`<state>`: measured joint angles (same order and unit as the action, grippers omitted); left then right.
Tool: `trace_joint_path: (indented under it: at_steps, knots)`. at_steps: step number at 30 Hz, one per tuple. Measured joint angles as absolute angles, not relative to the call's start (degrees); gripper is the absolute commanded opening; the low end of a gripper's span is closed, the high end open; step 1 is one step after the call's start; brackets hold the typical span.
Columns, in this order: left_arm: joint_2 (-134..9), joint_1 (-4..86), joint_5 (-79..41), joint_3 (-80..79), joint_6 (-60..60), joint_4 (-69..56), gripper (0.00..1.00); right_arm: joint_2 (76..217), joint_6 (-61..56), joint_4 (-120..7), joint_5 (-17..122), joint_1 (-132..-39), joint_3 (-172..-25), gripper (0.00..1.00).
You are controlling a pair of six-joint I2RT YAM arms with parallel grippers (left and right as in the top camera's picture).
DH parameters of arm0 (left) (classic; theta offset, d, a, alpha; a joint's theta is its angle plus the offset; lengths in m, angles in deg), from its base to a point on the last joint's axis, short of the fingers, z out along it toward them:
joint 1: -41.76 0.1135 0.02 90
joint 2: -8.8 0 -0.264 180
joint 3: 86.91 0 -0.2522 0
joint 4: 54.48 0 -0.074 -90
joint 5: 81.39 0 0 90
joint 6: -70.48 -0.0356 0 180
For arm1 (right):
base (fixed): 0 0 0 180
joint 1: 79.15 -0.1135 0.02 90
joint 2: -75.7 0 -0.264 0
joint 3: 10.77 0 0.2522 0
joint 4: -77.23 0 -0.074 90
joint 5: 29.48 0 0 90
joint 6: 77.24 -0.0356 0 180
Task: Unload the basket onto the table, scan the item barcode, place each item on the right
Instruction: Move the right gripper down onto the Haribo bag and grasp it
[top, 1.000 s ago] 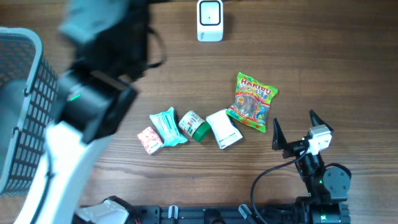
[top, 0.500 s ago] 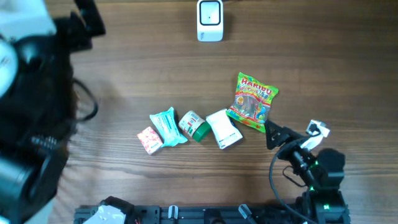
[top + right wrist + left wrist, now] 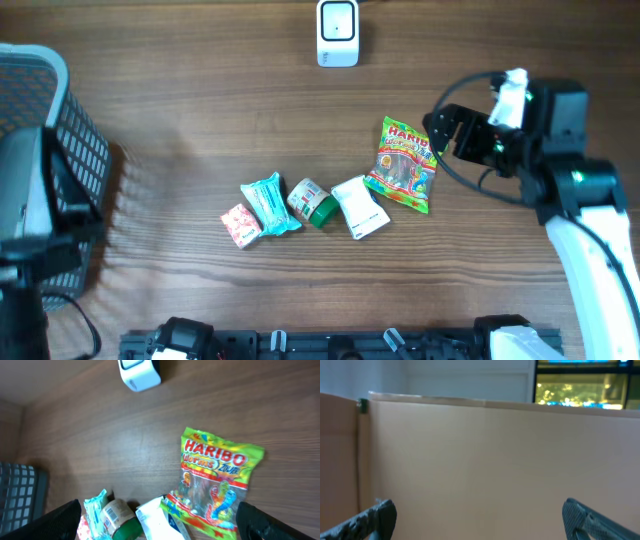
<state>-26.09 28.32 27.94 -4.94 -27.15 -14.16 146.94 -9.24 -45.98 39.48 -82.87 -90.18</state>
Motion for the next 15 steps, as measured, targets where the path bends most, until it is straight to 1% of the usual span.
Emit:
trace_joint_path:
  at_steps: [4, 5, 6, 7, 11, 15]
  knots:
    - [-16.1, 32.1, 27.1, 2.0, -27.1, -17.9, 1.00, 155.0, -10.6, -46.8, 39.6, -83.9, -90.3, 1.00]
    - [-14.6, 32.4, 26.8, 2.2, -27.1, -18.2, 1.00, 156.7, -11.7, -46.6, 40.8, -84.7, -90.3, 0.99]
    - [-12.0, 32.6, 26.1, 2.4, -27.1, -18.6, 1.00, 161.2, -15.0, -46.5, 44.8, -87.5, -90.4, 0.99]
    - [-9.0, 32.6, 25.3, 2.3, -27.1, -19.1, 1.00, 161.8, -16.7, -46.5, 45.3, -87.9, -90.4, 0.99]
    - [-5.8, 32.6, 24.3, 2.6, -27.1, -18.6, 1.00, 172.5, -25.0, -45.4, 54.2, -96.2, -91.8, 1.00]
    - [-4.4, 32.6, 23.7, 2.7, -27.1, -18.5, 1.00, 179.9, -31.6, -42.9, 57.8, -97.9, -92.0, 1.00]
